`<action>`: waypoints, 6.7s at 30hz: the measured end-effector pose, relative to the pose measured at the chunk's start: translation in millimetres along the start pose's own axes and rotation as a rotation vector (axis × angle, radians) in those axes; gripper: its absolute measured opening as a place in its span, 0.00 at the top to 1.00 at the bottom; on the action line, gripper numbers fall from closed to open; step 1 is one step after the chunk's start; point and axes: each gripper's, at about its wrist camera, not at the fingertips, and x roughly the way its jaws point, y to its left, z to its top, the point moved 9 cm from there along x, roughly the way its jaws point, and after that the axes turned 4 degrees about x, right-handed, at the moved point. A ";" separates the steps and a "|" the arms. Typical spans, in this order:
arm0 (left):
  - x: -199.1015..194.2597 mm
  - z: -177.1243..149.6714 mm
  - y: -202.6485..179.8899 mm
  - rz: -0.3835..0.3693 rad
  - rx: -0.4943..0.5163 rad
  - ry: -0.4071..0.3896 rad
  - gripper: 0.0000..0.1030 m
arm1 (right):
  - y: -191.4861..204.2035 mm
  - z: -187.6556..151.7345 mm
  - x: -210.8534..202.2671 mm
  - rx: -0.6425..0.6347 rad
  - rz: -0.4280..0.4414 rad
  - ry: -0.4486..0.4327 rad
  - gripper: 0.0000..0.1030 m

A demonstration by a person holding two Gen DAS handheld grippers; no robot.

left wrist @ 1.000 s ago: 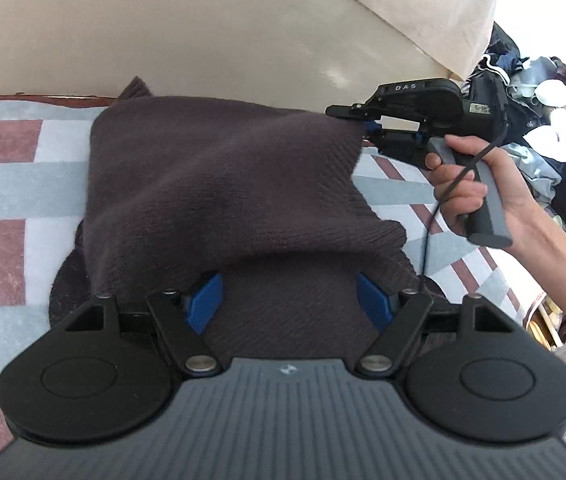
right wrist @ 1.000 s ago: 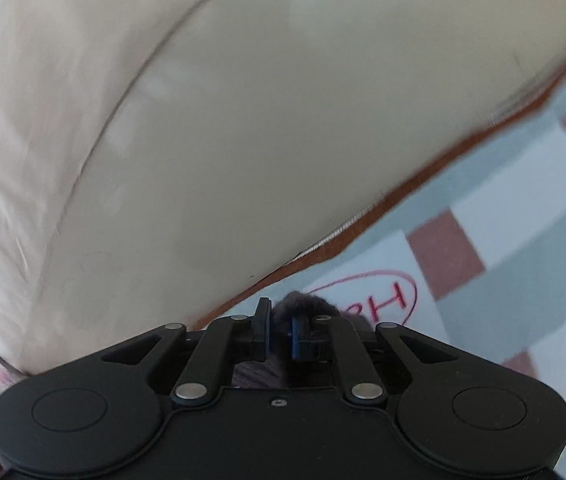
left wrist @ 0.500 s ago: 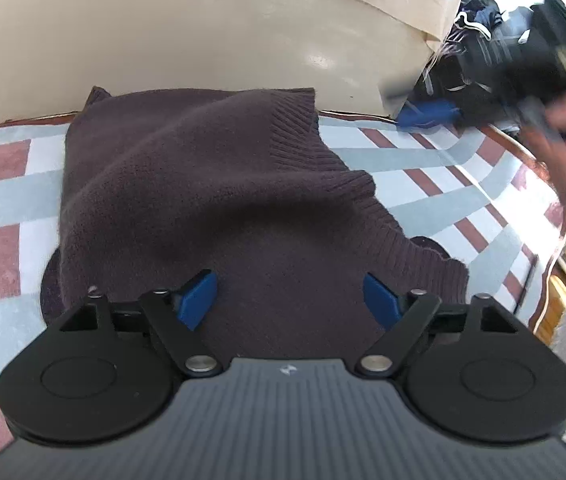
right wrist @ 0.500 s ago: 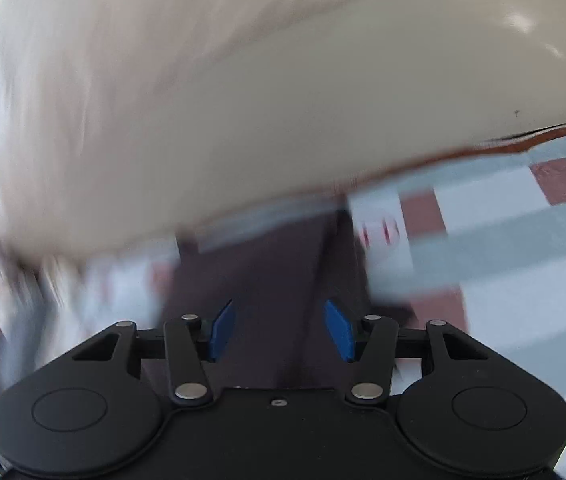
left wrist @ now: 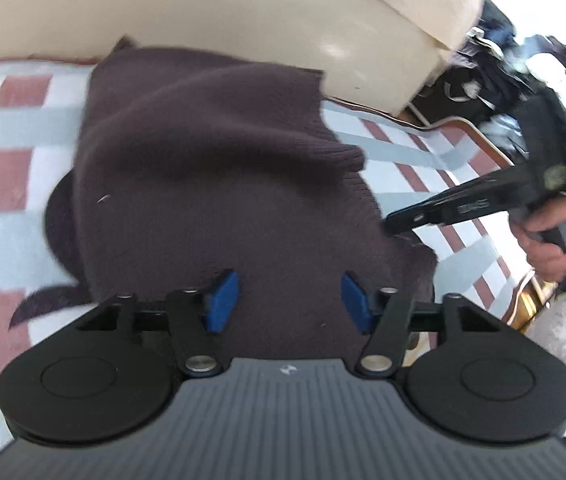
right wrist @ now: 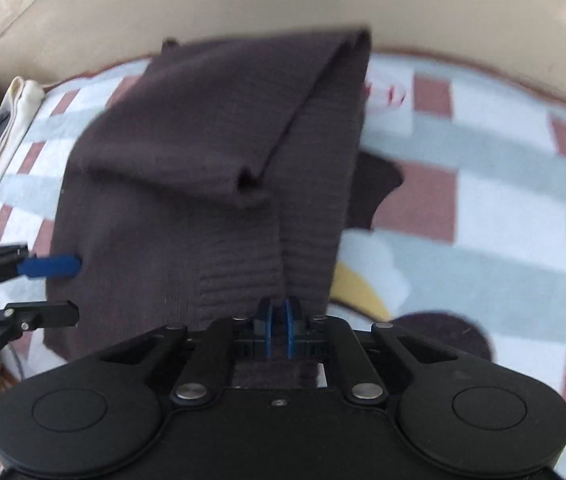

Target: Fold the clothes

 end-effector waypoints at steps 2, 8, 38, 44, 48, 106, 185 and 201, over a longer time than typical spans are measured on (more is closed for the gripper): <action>-3.4 -0.9 3.3 0.003 -0.019 -0.001 0.49 | -0.1 7.2 -8.2 0.008 0.009 -0.058 0.85; 3.4 -11.4 -0.1 0.087 0.022 0.064 0.69 | -10.1 2.0 9.1 0.042 0.022 -0.016 0.78; -7.2 -17.6 11.2 0.169 0.001 0.101 0.88 | -24.4 -41.4 5.6 0.062 0.625 -0.118 0.66; 1.1 -11.6 10.7 0.160 0.026 0.106 0.88 | -24.9 -44.9 9.2 0.049 0.546 -0.116 0.65; -4.4 -7.2 3.6 0.171 0.049 0.081 0.80 | -33.1 -30.8 6.3 0.030 0.377 -0.165 0.65; 16.8 -54.5 -22.9 0.014 0.195 0.260 1.00 | 14.4 54.3 39.3 0.178 0.154 0.015 0.56; 15.8 35.0 54.6 -0.098 -0.084 0.059 0.81 | -20.1 9.1 65.9 0.448 -0.120 0.097 0.29; -2.7 15.3 124.3 0.167 -0.195 0.116 0.35 | -69.7 -9.5 13.3 0.582 -0.184 0.009 0.23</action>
